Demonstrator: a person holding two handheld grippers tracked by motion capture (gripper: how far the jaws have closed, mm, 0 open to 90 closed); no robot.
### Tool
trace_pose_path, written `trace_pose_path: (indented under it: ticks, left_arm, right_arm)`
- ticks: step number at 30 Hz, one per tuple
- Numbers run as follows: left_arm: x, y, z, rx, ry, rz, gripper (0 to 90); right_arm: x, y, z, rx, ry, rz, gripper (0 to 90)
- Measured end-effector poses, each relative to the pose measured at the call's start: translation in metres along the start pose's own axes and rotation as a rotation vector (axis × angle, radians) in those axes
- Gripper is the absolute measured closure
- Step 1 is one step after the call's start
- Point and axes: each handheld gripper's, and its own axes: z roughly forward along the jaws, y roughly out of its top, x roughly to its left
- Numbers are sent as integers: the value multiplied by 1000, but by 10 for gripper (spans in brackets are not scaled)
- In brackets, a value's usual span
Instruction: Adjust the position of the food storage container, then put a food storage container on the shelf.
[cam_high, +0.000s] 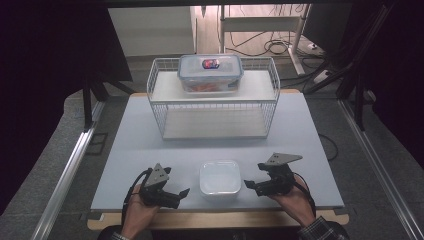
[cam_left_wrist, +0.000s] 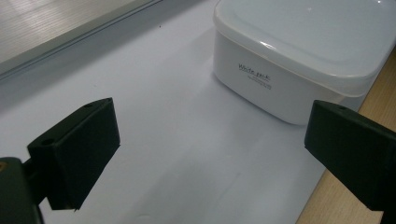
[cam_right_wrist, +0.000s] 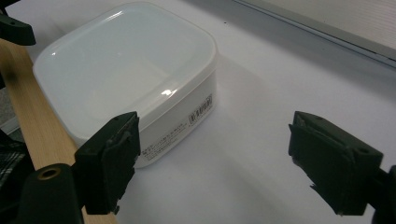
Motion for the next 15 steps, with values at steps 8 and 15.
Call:
trace_pose_path:
  ticks: [8, 15]
  left_arm:
    - [3, 3, -1, 41, -7, -64, 36]
    - [3, 11, -6, 30, -39, -106, 29]
  right_arm:
    - [-3, -1, 1, -7, -10, -7, 124]
    - [0, 4, -1, 16, -9, -7, 56]
